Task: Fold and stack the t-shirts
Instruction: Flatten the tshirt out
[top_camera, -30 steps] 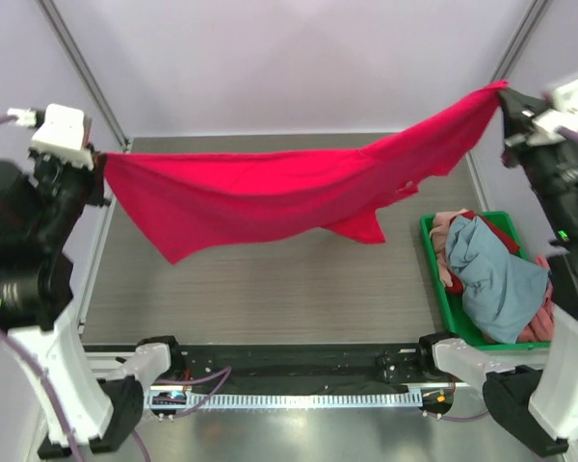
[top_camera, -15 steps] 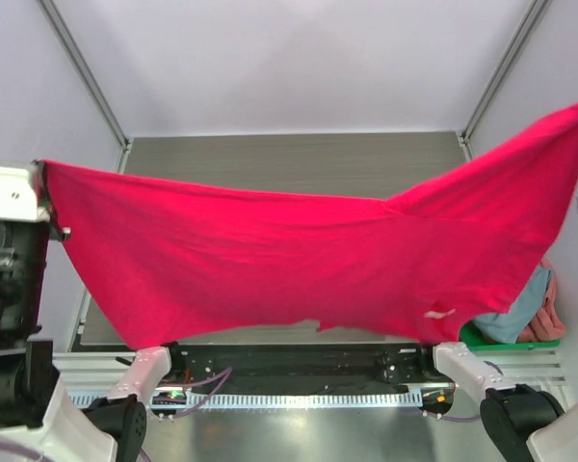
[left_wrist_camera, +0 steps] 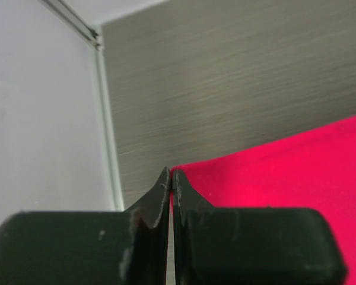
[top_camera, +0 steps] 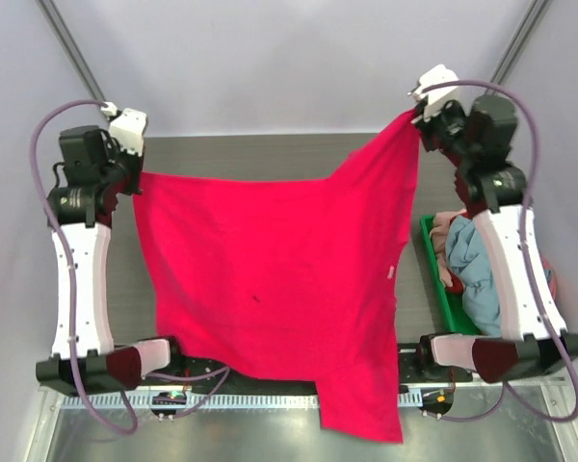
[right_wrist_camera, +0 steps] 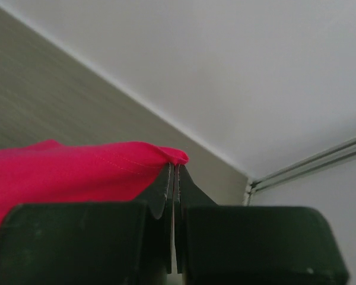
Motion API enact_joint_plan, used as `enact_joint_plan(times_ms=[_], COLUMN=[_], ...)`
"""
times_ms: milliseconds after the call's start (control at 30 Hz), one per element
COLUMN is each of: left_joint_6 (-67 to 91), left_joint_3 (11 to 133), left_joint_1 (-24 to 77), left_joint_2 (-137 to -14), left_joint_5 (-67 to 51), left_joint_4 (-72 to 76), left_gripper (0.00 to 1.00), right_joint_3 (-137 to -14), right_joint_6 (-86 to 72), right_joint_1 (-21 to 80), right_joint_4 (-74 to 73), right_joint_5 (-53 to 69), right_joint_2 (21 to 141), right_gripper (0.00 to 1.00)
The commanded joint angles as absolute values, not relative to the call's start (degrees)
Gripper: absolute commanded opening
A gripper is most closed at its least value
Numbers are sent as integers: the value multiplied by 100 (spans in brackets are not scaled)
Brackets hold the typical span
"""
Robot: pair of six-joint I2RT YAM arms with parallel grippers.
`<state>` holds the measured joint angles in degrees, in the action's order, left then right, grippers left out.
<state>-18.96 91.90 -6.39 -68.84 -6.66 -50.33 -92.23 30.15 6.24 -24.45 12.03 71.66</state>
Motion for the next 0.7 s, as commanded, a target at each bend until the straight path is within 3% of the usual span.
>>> enact_joint_plan(times_ms=[0,300,667], left_joint_6=[-2022,-1784,-1635], left_joint_3=[8940,9262,10897], left_joint_1=[-650,-650,-650], left_joint_2=[-7214,-9769,-12215], left_joint_5=[-966,-1143,-800], left_joint_4=[-4255,-4008,-3964], left_gripper=[0,0,0], right_joint_3=[-8904,-8595,-11160], right_joint_6=[3032,3243,3041], right_joint_1=[615,800,800], right_joint_4=[-1390,-791,-931], right_joint_5=[1301,854,-165], right_joint_2=[7407,9630,12461], right_gripper=[1,1,1])
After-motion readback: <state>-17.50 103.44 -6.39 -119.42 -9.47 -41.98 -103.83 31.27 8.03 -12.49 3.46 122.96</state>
